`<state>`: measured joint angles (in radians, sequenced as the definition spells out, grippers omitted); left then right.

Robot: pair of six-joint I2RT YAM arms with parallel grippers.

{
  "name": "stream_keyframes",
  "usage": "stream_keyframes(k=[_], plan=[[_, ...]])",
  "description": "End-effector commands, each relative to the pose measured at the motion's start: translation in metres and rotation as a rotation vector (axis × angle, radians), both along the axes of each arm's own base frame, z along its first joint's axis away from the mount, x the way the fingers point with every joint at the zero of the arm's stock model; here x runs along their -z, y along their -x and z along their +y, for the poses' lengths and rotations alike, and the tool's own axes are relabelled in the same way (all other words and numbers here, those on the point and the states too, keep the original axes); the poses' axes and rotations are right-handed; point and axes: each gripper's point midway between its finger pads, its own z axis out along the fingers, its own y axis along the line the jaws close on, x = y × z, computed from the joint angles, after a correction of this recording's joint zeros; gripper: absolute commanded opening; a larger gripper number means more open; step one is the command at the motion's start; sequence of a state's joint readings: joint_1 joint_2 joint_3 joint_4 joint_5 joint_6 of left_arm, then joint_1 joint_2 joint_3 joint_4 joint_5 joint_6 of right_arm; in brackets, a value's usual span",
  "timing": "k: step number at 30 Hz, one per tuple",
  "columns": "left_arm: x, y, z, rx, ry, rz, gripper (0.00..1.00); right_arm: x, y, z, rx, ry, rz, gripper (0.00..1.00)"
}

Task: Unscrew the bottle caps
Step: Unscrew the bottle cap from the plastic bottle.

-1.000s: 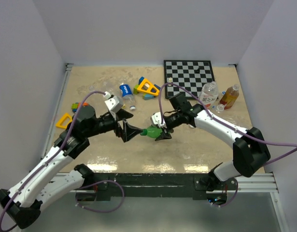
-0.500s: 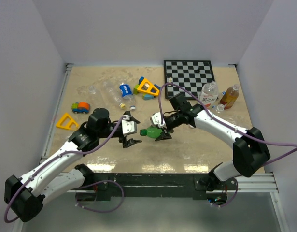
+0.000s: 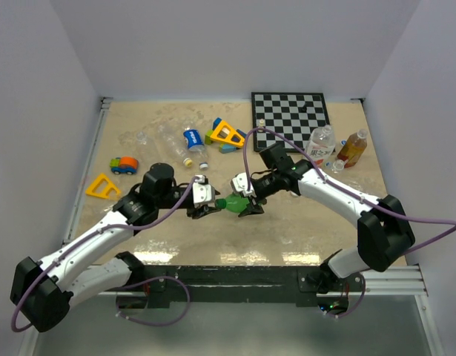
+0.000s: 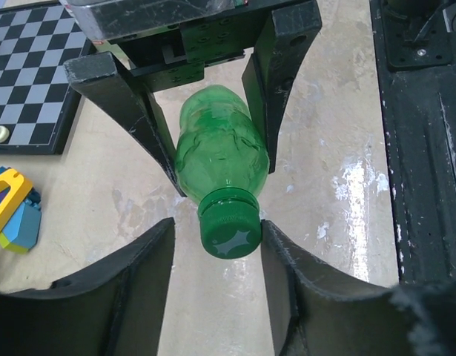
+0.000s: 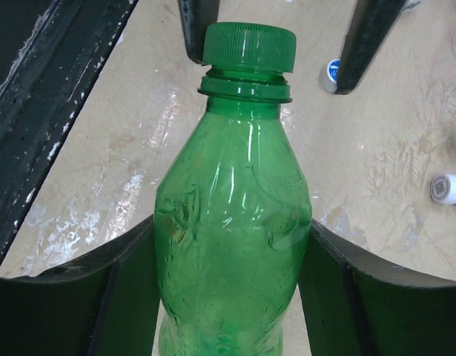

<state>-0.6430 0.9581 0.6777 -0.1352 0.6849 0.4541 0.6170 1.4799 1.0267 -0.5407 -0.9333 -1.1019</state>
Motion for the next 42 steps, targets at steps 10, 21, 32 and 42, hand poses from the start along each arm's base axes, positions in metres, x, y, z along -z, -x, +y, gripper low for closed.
stream_keyframes(k=[10, 21, 32, 42], plan=[[-0.049, -0.013, -0.007, -0.215, 0.169, 0.242, 0.00, -0.010, -0.003, 0.004, -0.014, -0.020, -0.025, 0.00], [-0.044, -0.021, 0.001, -0.797, 0.451, 1.148, 0.00, -0.007, -0.002, 0.005, -0.021, -0.012, -0.008, 0.00], [-0.078, -0.027, 0.030, -0.746, 0.377, 0.709, 0.89, -0.009, -0.002, 0.004, -0.016, -0.011, -0.019, 0.00], [-0.048, 0.007, 0.023, -0.179, 0.189, -0.037, 0.99, -0.009, -0.001, 0.004, -0.022, -0.013, -0.020, 0.00]])
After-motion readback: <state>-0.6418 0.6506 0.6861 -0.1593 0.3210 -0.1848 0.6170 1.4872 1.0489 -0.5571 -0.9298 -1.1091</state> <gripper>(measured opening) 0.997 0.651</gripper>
